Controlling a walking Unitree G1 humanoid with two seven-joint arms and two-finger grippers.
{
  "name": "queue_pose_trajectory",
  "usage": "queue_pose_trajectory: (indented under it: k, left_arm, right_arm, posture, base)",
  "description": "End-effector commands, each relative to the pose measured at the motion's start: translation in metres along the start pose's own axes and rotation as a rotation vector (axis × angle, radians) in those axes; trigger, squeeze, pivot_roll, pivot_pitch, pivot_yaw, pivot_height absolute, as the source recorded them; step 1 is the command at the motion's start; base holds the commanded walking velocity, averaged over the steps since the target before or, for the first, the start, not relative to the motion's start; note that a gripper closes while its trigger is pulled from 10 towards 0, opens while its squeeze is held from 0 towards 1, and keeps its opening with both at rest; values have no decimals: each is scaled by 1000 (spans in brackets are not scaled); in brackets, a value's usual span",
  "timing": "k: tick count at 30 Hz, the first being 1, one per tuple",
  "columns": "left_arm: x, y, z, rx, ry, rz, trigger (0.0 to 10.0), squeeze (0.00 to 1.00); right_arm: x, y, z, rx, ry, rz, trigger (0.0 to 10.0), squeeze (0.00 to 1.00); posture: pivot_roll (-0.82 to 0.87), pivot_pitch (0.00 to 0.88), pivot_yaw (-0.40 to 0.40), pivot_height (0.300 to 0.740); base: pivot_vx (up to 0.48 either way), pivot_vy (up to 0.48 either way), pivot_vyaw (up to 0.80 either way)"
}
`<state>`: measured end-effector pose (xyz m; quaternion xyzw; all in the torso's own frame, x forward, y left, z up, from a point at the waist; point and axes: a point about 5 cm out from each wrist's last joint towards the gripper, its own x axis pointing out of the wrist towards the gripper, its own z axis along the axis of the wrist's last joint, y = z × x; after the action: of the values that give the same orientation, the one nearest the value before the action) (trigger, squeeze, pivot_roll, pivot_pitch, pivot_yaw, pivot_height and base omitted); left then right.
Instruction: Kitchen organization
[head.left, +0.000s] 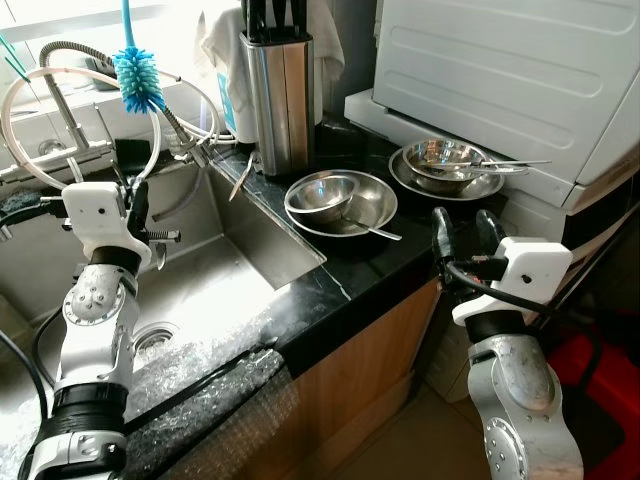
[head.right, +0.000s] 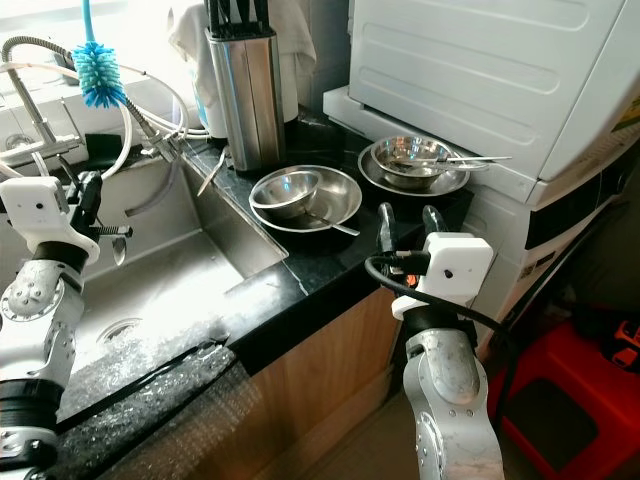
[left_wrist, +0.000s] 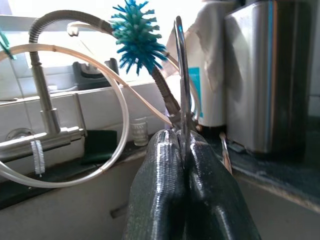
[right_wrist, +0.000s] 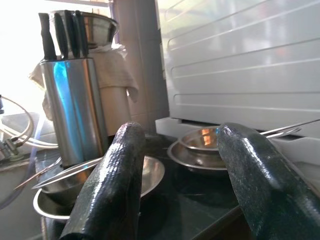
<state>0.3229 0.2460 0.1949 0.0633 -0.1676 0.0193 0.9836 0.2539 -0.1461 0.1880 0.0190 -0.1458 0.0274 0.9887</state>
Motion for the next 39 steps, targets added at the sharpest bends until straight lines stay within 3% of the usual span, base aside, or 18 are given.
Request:
queue_pose_trajectory:
  k: [1, 9, 13, 23, 29, 30, 35, 36, 39]
  left_arm:
    - [-2, 5, 3, 24, 3, -11, 10000, 0]
    - [-17, 10, -14, 53, 74, 10, 10000, 0]
    - [-27, 3, -29, 47, 127, 6, 10000, 0]
    - [-31, -18, -40, -11, 173, -26, 10000, 0]
    - [-31, -19, -41, -18, 177, -30, 10000, 0]
    - [-30, -19, -41, -18, 180, -26, 10000, 306]
    - [-29, -20, -41, -18, 185, -23, 10000, 345]
    - [-28, -20, -41, -17, 186, -22, 10000, 416]
    - [-29, -19, -41, -15, 187, -21, 10000, 431]
  right_arm:
    - [-2, -2, 6, -1, -31, 0, 10000, 0]
    - [-2, 0, 5, 3, -30, 7, 10000, 0]
    - [-3, 2, 3, -1, -19, 16, 10000, 0]
    - [-2, 2, 1, -6, -6, 17, 10000, 0]
    - [-2, 2, 1, -5, -5, 17, 10000, 0]
    - [-1, 2, 0, -6, 0, 16, 10000, 0]
    - [1, 2, -2, -8, 12, 12, 10000, 0]
    - [2, 2, -2, -8, 13, 12, 10000, 0]
    - [3, 3, -2, -8, 14, 11, 10000, 0]
  posture:
    - [-232, 0, 26, 740]
    - [-234, 0, 26, 740]
    - [-236, 0, 24, 740]
    - [-238, 0, 23, 740]
    - [-238, 0, 23, 740]
    - [-235, 0, 22, 740]
    - [-231, 0, 22, 740]
    - [-230, 0, 23, 740]
    - [-229, 0, 23, 740]
  base:
    - [0, 0, 0]
    - [0, 0, 0]
    - [0, 0, 0]
    - [0, 0, 0]
    - [0, 0, 0]
    - [0, 0, 0]
    - [0, 0, 0]
    - [0, 0, 0]
    - [0, 0, 0]
